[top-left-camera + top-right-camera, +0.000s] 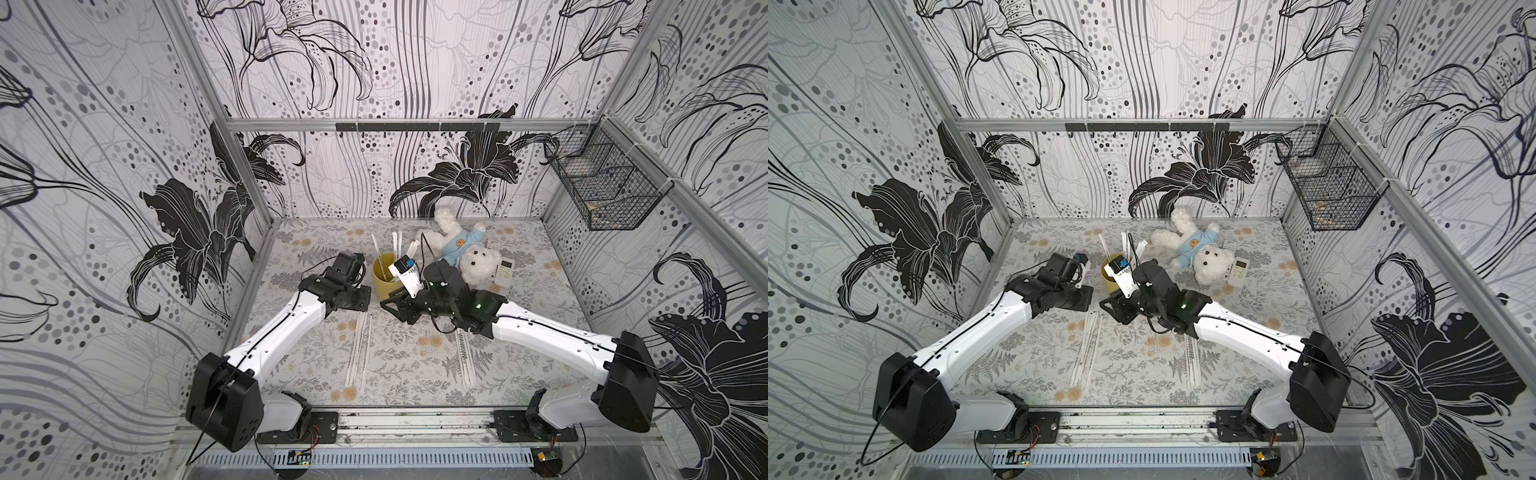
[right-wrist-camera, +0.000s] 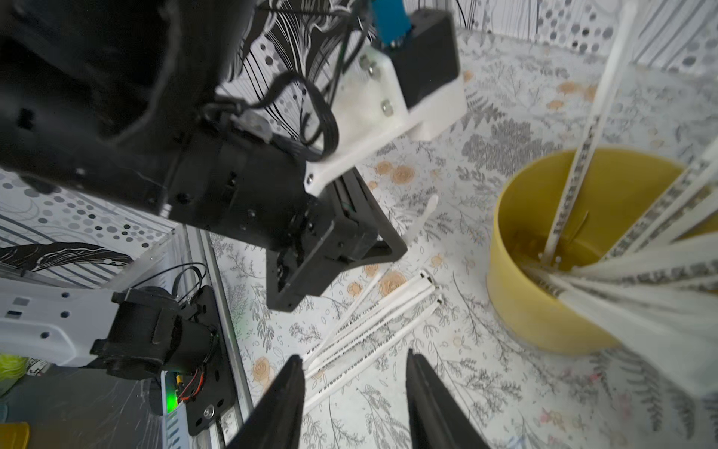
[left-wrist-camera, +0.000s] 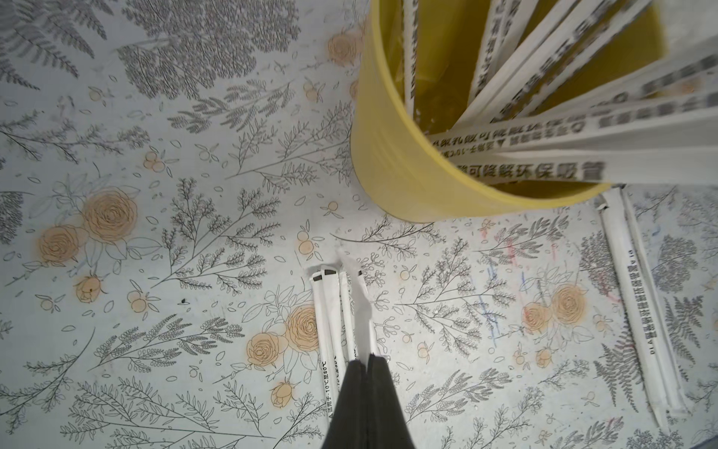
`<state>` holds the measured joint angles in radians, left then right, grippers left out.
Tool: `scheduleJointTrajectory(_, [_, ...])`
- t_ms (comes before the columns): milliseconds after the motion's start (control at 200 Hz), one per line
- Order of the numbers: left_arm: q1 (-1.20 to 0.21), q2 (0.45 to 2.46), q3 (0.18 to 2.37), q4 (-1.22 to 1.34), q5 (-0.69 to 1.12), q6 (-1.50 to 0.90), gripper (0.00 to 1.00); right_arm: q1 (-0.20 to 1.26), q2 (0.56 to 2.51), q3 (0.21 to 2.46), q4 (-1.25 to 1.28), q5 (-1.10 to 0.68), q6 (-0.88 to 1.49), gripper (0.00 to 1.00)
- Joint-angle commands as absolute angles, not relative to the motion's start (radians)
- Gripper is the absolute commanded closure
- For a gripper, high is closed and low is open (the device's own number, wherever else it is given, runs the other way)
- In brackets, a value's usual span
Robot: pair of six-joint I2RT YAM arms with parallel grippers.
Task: Take the straws out of the storage container
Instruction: Place the straw at the center of the board.
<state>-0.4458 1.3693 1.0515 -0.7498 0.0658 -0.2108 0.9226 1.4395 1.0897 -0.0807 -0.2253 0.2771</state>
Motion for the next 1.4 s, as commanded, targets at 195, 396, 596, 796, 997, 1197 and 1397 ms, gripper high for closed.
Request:
scheduleJointTrajectory(195, [-0.452,1.452,0.988,-0.720,0.128,-0.211,1.00,0.928,1.396,1.017,-0.038,-0.194,0.306,0.53])
scheduleJointTrajectory(396, [-0.452,1.481,0.950,-0.693,0.148,-0.226,1.00,0.928,1.384,1.010,-0.043,-0.184,0.300,0.52])
scheduleJointTrajectory(596, [-0.451,1.487,0.941,-0.680,0.150,-0.235,1.00,0.928,1.375,0.990,-0.031,-0.179,0.305,0.52])
scheduleJointTrajectory(796, [-0.451,1.487,0.929,-0.661,0.137,-0.246,0.81,0.928,1.359,0.976,-0.028,-0.178,0.310,0.52])
scheduleJointTrajectory(997, [-0.451,1.467,0.913,-0.635,0.140,-0.257,0.78,0.928,1.343,0.969,-0.032,-0.167,0.313,0.52])
scheduleJointTrajectory(1197, [-0.451,1.414,0.897,-0.623,0.130,-0.263,0.78,0.928,1.326,0.968,-0.038,-0.149,0.314,0.52])
scheduleJointTrajectory(1397, [-0.451,1.285,0.875,-0.573,0.123,-0.280,0.78,0.928,1.328,1.000,-0.060,-0.121,0.293,0.52])
